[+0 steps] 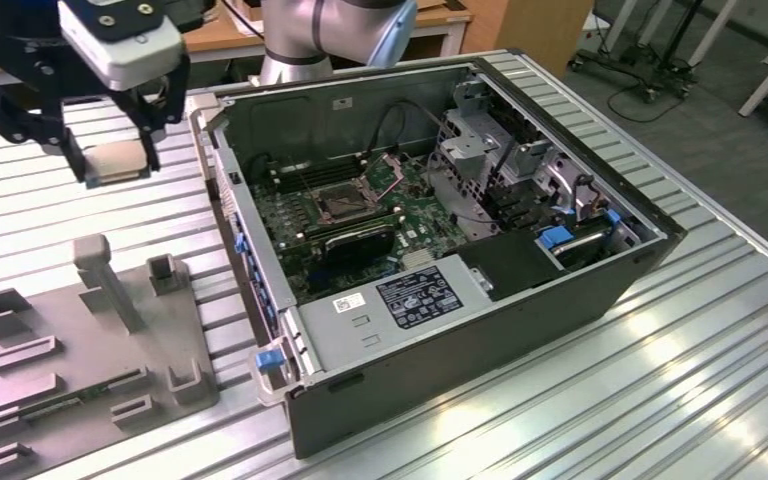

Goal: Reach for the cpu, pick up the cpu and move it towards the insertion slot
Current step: 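Pick up the cpu and move it towards the insertion slot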

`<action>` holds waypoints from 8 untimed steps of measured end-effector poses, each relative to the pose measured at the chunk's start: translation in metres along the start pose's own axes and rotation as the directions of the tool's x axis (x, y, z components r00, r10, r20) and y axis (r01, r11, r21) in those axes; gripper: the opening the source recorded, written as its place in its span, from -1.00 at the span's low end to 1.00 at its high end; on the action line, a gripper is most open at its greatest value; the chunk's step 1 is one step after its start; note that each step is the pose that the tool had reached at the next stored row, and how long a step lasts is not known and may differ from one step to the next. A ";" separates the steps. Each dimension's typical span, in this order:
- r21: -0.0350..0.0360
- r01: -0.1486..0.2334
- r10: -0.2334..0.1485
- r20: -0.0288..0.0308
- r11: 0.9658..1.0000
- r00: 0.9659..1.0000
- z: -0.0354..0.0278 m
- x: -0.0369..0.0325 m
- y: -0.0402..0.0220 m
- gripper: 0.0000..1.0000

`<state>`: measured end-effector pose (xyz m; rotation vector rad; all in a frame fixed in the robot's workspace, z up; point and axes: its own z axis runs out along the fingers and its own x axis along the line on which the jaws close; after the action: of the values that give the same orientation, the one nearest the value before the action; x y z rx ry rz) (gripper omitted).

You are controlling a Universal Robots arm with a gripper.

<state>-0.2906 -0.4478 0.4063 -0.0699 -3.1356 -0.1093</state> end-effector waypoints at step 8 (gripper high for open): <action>0.000 0.000 0.000 0.000 1.000 1.000 0.0003 -0.0286 0.0043 0.09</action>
<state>-0.2618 -0.4448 0.4062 -0.0700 -3.1355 -0.1094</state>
